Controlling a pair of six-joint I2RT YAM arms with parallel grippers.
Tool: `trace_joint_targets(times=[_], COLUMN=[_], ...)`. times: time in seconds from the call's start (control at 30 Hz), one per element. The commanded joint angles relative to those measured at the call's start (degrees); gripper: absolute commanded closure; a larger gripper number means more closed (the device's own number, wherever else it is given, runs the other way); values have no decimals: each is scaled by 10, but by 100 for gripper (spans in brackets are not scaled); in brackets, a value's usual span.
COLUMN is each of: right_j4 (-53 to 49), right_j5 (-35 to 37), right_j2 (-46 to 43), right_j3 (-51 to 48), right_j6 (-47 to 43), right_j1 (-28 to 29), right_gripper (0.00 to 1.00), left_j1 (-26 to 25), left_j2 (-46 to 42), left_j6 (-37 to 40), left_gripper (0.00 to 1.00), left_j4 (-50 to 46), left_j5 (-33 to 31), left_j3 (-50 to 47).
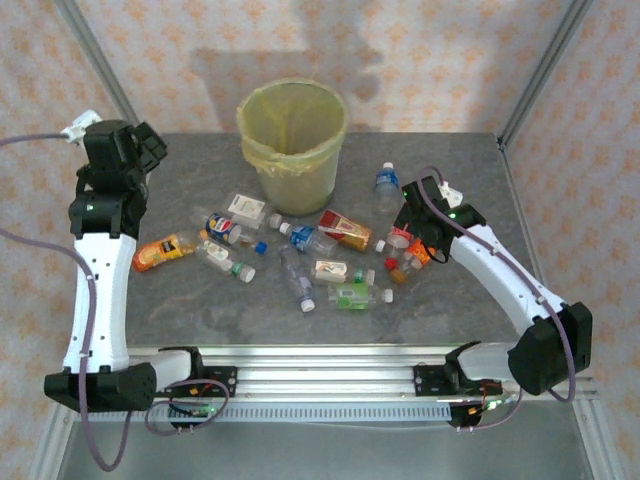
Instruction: Put the plastic bottles in the bin
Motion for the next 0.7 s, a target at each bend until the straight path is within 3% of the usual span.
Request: trace_joint_targets(times=[0.0,0.3,0.67], right_j4=[-24,-28,-25], right_j5=[23,16,1], right_j2=[-2,-1,11], right_j3=[13,12,13], right_j6=[-8,-3,-5], right_j1=[-4,-5,-4], right_gripper=[1,1,1], left_j1=[33,141,157], left_j2=[-10,20,69], left_j6=[-48,-146,-229], left_gripper=[0,0,0], left_j4=[-26,-4,41], left_j5=[14,65,41], left_j3=[-45,-166,-241])
